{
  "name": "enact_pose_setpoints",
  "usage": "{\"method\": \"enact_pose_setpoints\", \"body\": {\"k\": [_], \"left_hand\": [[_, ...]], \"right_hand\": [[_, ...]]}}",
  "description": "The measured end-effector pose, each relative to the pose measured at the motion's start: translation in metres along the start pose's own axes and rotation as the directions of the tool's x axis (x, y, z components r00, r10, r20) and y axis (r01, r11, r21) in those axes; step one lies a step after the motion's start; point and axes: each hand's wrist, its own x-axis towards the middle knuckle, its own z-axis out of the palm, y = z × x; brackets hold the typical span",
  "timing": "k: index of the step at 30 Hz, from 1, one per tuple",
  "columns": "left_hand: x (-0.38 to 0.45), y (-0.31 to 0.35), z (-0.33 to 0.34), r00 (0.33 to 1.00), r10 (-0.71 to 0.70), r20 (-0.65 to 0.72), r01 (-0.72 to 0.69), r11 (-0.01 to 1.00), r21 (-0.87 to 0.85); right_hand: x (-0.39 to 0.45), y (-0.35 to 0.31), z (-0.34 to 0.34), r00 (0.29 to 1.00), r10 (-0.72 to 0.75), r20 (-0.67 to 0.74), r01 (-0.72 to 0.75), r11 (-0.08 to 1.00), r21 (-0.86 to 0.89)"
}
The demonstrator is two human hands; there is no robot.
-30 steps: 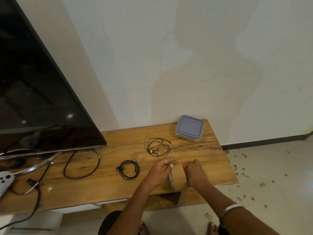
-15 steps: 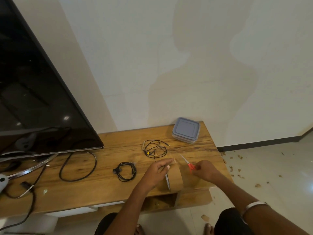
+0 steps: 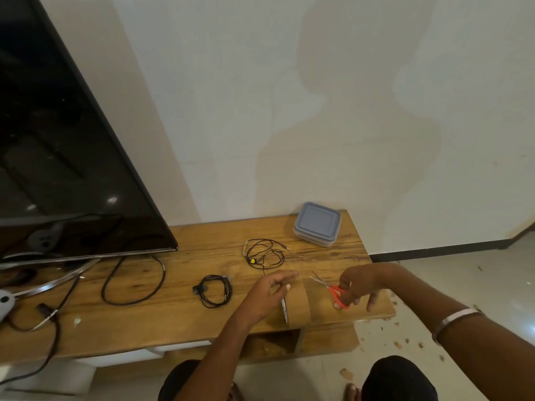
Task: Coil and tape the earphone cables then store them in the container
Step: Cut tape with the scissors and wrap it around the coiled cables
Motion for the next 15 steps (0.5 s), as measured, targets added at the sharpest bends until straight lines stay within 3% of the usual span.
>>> {"method": "enact_pose_setpoints", "body": {"k": [15], "left_hand": [[0.002, -0.001, -0.005, 0.995, 0.086, 0.04, -0.086, 0.996, -0.015]], "right_hand": [[0.002, -0.026, -0.023, 0.999, 0.027, 0.033, -0.021, 0.987, -0.16]]}}
